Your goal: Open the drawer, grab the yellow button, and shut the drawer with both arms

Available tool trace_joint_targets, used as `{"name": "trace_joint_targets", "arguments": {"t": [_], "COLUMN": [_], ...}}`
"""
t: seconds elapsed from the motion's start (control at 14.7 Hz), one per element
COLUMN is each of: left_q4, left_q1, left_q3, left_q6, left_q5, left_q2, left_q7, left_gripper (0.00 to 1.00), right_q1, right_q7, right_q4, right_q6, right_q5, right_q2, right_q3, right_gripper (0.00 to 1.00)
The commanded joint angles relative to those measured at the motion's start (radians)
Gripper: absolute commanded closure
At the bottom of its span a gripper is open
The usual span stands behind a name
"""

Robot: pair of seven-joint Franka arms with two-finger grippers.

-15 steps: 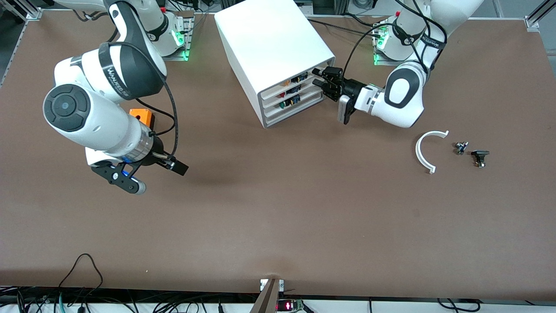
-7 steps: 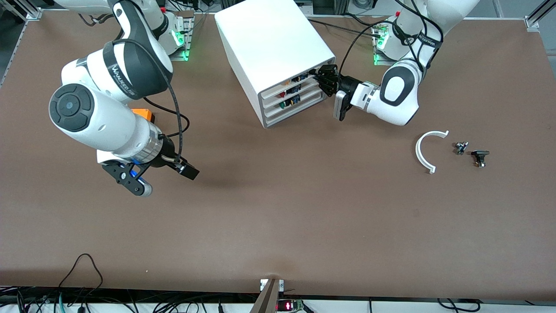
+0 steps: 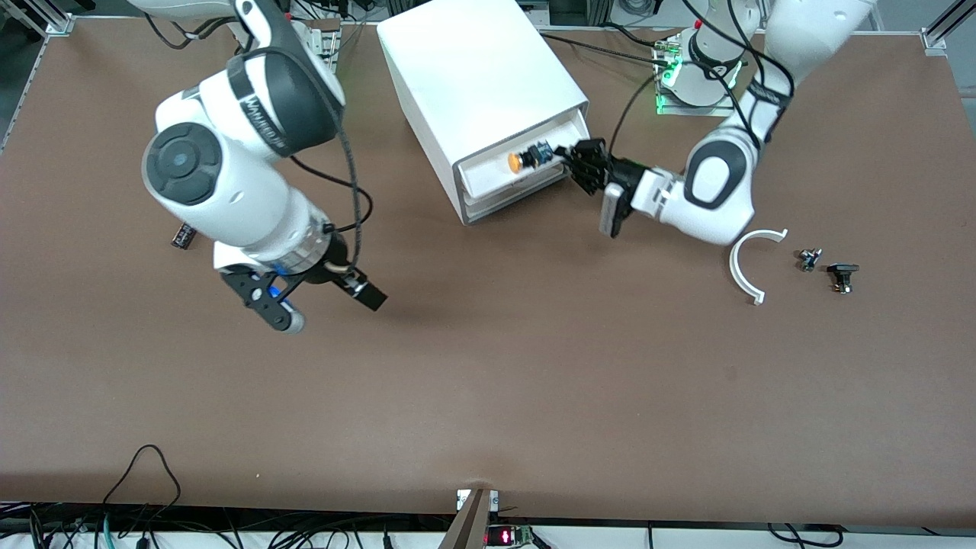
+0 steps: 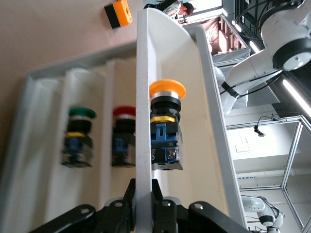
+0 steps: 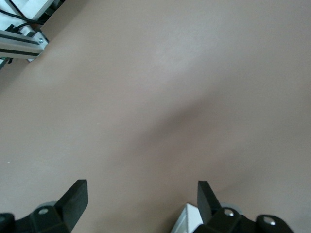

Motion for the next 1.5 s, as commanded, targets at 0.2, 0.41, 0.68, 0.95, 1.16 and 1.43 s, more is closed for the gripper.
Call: {"name": "trace_joint_targets", "arguments": {"t": [0.2, 0.41, 0.68, 0.95, 1.16, 1.43], "left_q4": [0.283, 0.308, 0.311, 0.404, 0.51, 0.65], "left_q1": [0.053, 0.064, 0.07, 0.097, 0.105, 0.116], "left_q3": [0.028, 0.028, 0.028, 0.03, 0.028, 0.027], "left_q6": [0.008, 0.004, -0.036, -0.134, -0.188, -0.229], "left_q5": [0.209, 0.24, 0.24, 0.278, 0.367, 0.539], "left_q2": [0.176, 0.176, 0.172, 0.162, 0.162, 0.147], "left_q7": [-0.039, -0.085, -0.145, -0.339, -0.504, -0.706], "left_gripper": [1.0, 1.0, 0.0, 0.0, 0.0, 0.0], "right_q1": [0.115, 0.167, 0.235, 0.302, 0.362, 0.428], "right_q7": [0.217, 0.286, 0.396, 0.539, 0.615, 0.673], "right_q4": [0.044, 0.05, 0.05, 0.05, 0.05, 0.05], "right_q6": [0.075, 0.109, 0.199, 0.291, 0.339, 0.367], "right_q5": [0.011, 0.011, 0.011, 0.011, 0.008, -0.001], "right_q2": [0.041, 0.049, 0.051, 0.086, 0.121, 0.173], "right_q3": [0.0, 0.0, 0.0, 0.0, -0.003, -0.012], "right_gripper": [0.0, 0.0, 0.0, 0.0, 0.0, 0.0]}}
